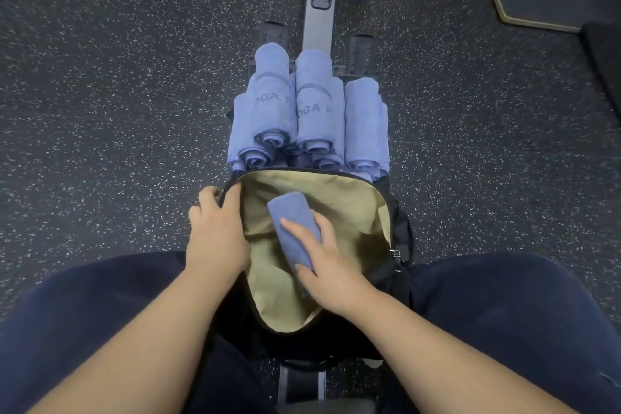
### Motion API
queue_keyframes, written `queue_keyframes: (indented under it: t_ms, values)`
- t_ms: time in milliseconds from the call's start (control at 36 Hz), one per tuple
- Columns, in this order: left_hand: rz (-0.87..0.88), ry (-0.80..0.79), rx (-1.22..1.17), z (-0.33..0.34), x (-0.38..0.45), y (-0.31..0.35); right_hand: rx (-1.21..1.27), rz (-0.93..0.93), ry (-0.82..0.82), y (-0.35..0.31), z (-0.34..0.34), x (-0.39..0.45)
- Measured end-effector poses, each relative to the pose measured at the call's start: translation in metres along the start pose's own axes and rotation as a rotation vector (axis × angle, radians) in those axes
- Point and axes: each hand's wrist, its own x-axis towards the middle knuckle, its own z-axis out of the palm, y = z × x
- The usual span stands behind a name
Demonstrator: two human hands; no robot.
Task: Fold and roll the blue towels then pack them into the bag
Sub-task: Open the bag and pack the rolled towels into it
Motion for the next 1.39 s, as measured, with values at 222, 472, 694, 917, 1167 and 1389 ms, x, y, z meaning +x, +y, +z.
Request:
queue_keyframes:
  t_ms: [222, 472, 694, 917, 1167, 1389]
  values:
    - [0.068, 0.023, -0.103, 0.004, 0.012, -0.005, -0.029, 0.081, -0.082, 0.011, 0.005, 0.0]
    - [0.441, -0.072, -0.176, -0.016, -0.007, 0.026, -0.099, 0.318, 0.169, 0.032, -0.004, 0.002]
    - [0.546, -0.104, -0.136, -0.031, -0.027, 0.009, -0.149, 0.498, 0.389, 0.024, -0.007, -0.01]
    - [0.338, -0.265, 0.158, -0.032, -0.03, -0.03, -0.04, 0.44, 0.411, 0.016, 0.001, -0.003]
    - [0.328, -0.409, -0.066, -0.039, -0.031, -0.027, 0.239, 0.354, 0.28, -0.01, 0.048, 0.014]
    - [0.323, -0.427, -0.183, -0.035, -0.03, -0.032, 0.224, 0.333, -0.114, -0.02, 0.082, 0.0]
